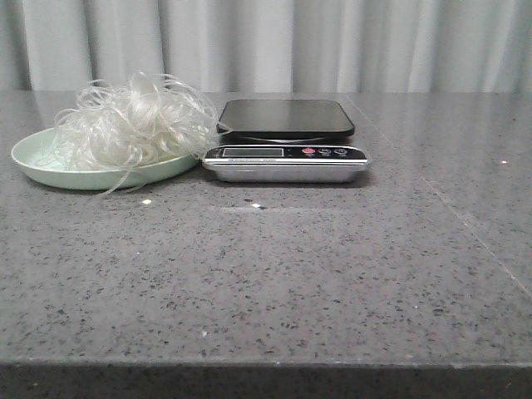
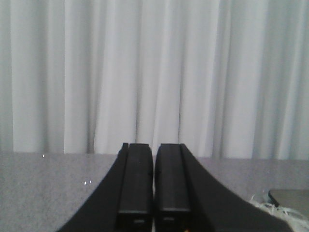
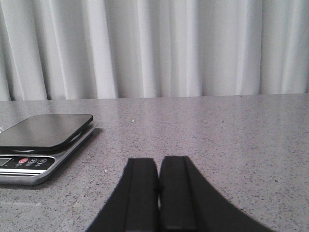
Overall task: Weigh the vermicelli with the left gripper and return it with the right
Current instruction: 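Move the left gripper toward the vermicelli on the pale green plate, then lower the left gripper and grasp the vermicelli bundle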
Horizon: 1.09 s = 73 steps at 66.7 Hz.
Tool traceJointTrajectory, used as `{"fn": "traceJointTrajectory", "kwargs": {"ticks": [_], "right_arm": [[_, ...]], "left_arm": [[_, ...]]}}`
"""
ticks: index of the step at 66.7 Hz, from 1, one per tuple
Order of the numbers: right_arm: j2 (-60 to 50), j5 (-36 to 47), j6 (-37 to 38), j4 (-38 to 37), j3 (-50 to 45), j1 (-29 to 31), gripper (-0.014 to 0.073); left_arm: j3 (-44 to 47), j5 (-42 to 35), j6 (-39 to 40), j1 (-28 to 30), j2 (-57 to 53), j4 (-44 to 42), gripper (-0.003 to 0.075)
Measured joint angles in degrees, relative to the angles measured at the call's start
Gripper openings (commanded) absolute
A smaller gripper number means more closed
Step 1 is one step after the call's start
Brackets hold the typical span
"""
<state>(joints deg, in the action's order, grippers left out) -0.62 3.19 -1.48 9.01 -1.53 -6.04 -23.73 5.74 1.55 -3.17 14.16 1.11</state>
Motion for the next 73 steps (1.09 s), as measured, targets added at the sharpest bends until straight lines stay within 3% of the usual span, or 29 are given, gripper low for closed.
{"fn": "traceJointTrajectory", "kwargs": {"ticks": [8, 27, 35, 42, 48, 59, 73], "right_arm": [[0.00, 0.00, 0.00, 0.00, 0.00, 0.00, 0.0165], [0.00, 0.00, 0.00, 0.00, 0.00, 0.00, 0.0165], [0.00, 0.00, 0.00, 0.00, 0.00, 0.00, 0.0165], [0.00, 0.00, 0.00, 0.00, 0.00, 0.00, 0.0165], [0.00, 0.00, 0.00, 0.00, 0.00, 0.00, 0.0165], [0.00, 0.00, 0.00, 0.00, 0.00, 0.00, 0.0165], [0.00, 0.00, 0.00, 0.00, 0.00, 0.00, 0.0165]], "left_arm": [[-3.42, 5.14, 0.00, 0.00, 9.01, 0.00, 0.0127], [-4.08, 7.12, 0.00, 0.00, 23.82, 2.73, 0.0143], [-8.00, 7.78, 0.00, -0.25, 29.13, 3.92, 0.0272], [-13.70, 9.16, -0.13, -3.17, 33.56, 4.06, 0.0503], [-20.54, 10.93, -0.59, -8.72, 38.78, 4.06, 0.0619], [-31.86, 15.48, -1.55, -17.28, 50.18, 4.06, 0.0631], [-43.56, 24.10, -1.55, -19.57, 64.54, 4.99, 0.0631]]}}
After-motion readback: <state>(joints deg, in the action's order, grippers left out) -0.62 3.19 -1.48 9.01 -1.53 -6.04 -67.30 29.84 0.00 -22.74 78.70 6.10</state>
